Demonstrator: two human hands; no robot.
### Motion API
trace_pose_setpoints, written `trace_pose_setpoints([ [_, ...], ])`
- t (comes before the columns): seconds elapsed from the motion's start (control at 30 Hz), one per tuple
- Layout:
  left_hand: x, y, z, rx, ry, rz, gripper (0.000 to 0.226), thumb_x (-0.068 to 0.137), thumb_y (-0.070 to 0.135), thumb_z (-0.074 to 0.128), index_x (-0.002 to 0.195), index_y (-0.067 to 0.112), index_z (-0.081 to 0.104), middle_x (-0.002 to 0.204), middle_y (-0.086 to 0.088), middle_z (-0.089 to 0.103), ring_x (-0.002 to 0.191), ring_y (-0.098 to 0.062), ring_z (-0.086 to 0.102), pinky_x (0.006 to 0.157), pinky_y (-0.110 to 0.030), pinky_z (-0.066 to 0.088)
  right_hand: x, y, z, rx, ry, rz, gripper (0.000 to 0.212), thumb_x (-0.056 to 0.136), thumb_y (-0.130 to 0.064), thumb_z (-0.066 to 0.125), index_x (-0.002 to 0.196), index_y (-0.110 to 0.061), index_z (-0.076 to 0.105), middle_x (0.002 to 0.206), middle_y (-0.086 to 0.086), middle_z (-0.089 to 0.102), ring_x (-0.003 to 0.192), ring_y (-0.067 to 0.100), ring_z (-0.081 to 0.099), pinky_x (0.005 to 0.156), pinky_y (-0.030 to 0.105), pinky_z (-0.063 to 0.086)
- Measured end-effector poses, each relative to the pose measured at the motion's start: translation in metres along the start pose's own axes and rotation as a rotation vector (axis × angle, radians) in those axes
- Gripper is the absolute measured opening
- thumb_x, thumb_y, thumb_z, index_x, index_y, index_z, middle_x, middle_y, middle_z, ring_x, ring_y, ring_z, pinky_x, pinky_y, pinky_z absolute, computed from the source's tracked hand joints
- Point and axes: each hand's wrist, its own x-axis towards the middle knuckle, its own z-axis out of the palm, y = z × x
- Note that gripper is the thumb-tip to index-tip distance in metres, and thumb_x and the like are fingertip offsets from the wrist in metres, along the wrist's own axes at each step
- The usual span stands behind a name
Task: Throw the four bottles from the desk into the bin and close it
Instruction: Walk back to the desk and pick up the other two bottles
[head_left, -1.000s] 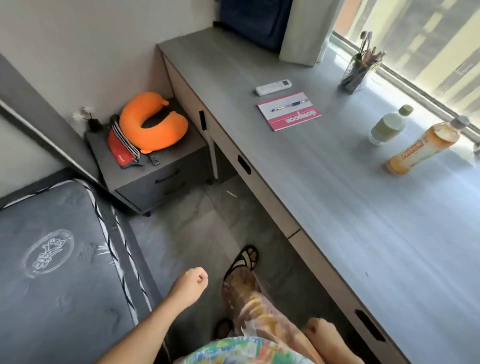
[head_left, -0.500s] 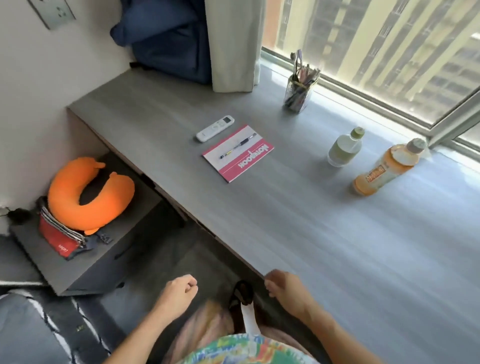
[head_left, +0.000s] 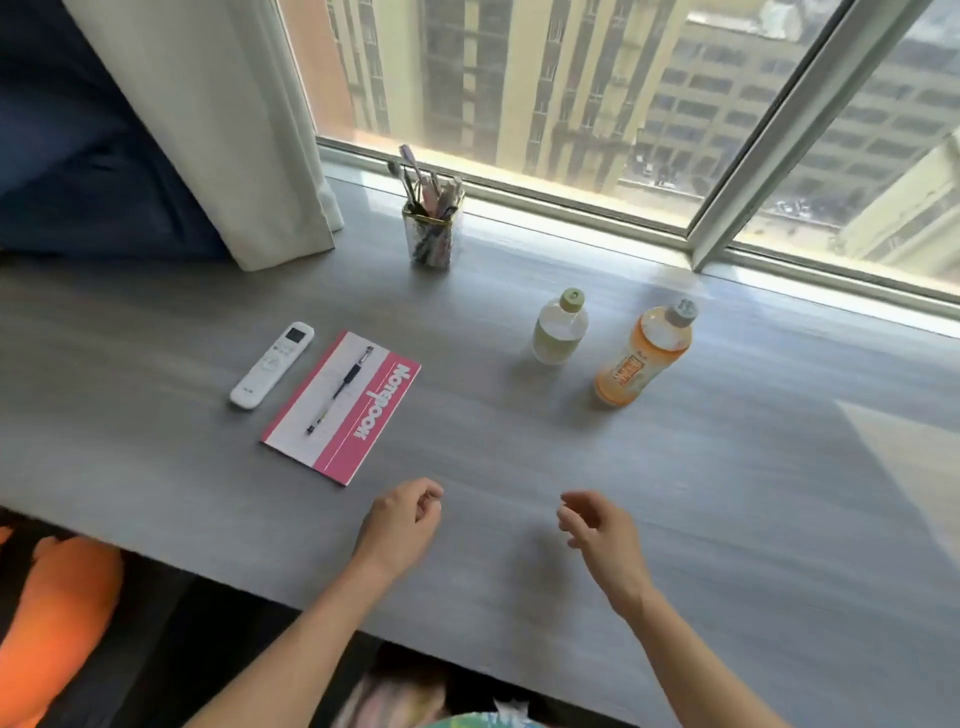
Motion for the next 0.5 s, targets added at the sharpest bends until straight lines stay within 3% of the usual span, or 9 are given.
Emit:
trace_pose_setpoints([
  [0.13,0.05,0.026,-0.002,0.006,-0.025,0.072,0.022,0.087,0.016,0.054,0.107,0.014,0.064,0.103,-0.006,0.071,0.088,-0.022,0.065,0.082,-0.029,0.05,0.048,-0.018,-0.009,0.22,0.245,0.064,0.045,0.083,-0.014,0.071,0.123,-0.008,0.054,0.114,0.009,0.061,0.099,0.022,0.06,0.094,0.044,0.05],
  [0.27,0.091,0.047,0.002,0.02,-0.072,0.13,0.024,0.087,0.018,0.056,0.11,0.013,0.062,0.102,-0.006,0.069,0.086,-0.022,0.063,0.081,-0.029,0.049,0.095,-0.032,-0.019,0.267,0.378,0.084,0.079,0.077,-0.03,0.077,0.141,-0.013,0.033,0.139,0.005,0.041,0.122,0.019,0.046,0.106,0.044,0.043],
  [0.4,0.123,0.062,0.009,0.029,-0.084,0.172,0.027,0.086,0.02,0.06,0.112,0.012,0.06,0.1,-0.007,0.067,0.076,-0.015,0.054,0.077,-0.025,0.044,0.134,-0.045,-0.028,0.321,0.445,0.078,0.1,0.072,-0.035,0.081,0.148,-0.02,0.018,0.152,0.004,0.024,0.139,0.02,0.03,0.115,0.048,0.033],
  [0.5,0.14,0.069,0.014,0.005,-0.099,0.181,0.031,0.084,0.024,0.062,0.112,0.013,0.059,0.099,-0.005,0.064,0.075,-0.015,0.054,0.078,-0.028,0.047,0.156,-0.052,-0.033,0.368,0.512,0.051,0.099,0.068,-0.03,0.084,0.146,-0.024,0.023,0.148,0.004,0.03,0.138,0.02,0.032,0.116,0.046,0.032],
])
